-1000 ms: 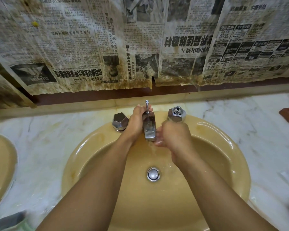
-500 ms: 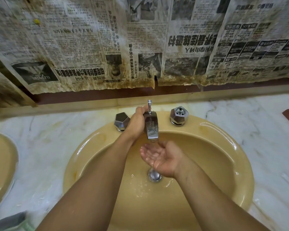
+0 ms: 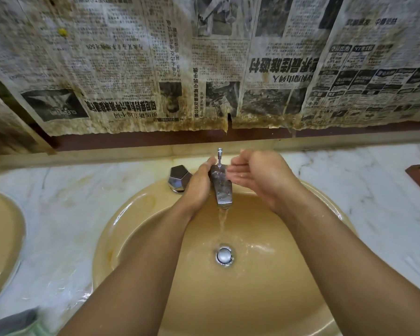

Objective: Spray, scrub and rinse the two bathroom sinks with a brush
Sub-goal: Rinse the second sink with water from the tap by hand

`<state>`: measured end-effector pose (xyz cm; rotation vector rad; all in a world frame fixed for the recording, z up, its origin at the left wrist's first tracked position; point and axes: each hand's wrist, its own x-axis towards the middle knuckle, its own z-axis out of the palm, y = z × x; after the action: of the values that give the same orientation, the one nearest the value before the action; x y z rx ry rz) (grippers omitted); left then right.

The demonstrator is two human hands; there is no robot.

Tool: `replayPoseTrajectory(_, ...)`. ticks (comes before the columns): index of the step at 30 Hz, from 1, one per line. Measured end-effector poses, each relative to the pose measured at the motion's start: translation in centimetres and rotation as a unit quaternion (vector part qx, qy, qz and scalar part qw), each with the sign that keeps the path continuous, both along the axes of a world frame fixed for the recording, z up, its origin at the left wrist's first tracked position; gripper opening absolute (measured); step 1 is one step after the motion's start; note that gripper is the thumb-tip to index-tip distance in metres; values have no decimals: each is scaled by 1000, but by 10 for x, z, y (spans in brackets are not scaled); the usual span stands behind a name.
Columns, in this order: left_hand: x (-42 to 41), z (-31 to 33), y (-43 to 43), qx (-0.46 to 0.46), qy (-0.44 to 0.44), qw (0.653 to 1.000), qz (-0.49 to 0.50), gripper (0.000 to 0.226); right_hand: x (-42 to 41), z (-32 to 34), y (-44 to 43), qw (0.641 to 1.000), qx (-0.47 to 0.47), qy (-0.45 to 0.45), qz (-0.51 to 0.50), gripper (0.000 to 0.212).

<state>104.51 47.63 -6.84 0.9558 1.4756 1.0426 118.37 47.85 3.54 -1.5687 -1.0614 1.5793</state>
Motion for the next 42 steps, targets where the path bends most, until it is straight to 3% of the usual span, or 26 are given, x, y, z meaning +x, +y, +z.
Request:
replayPoseTrajectory(2, -5, -2, -24, 21, 108, 992, -69, 50, 6, -22, -6, 998, -10, -13, -63, 30)
replayPoseTrajectory(4, -14, -5, -48, 95, 265, 951, -128, 48, 11, -45, -18, 993, -79, 25, -89, 35)
replayPoseTrajectory(6, -30, -16, -65, 109, 372, 908, -160, 55, 9, -63, -32, 969, -190, 126, -98, 36)
replayPoseTrajectory(8, -42, -25, -74, 100, 420, 884, -176, 71, 4, -73, -42, 919, -285, 250, -109, 37)
replayPoseTrajectory(11, -48, -26, -84, 135, 376, 909, -117, 63, 4, -84, -51, 891, -325, 294, -115, 36)
replayPoseTrajectory(15, -64, -26, -86, 169, 271, 941, 116, 38, 23, -70, -46, 917, -304, 234, -107, 31)
replayPoseTrajectory(18, -74, -23, -76, 128, 216, 949, 191, 64, 28, -37, -32, 946, -234, 209, -86, 35)
replayPoseTrajectory(22, -73, -16, -43, 84, 164, 975, 124, 94, -2, 9, -9, 972, -147, 181, -6, 39)
replayPoseTrajectory(29, -80, -19, -22, 103, 323, 940, 47, 87, -49, 23, 16, 989, -72, 62, 115, 40)
replayPoseTrajectory(31, -84, -21, -22, 88, 352, 931, 35, 94, -40, 13, 11, 995, -33, 50, 76, 36)
replayPoseTrajectory(34, -85, -24, -25, 43, 406, 913, 24, 97, -19, -18, 3, 992, 6, 49, -115, 28)
replayPoseTrajectory(36, -85, -27, -32, 27, 471, 881, 28, 89, -10, -46, -6, 976, -54, 72, -196, 28)
replayPoseTrajectory(39, -83, -36, -54, -33, 580, 814, -5, 83, -14, -79, -29, 919, -257, 231, -192, 24)
replayPoseTrajectory(42, -79, -39, -70, -54, 597, 800, -13, 81, -22, -80, -43, 857, -333, 359, -162, 45)
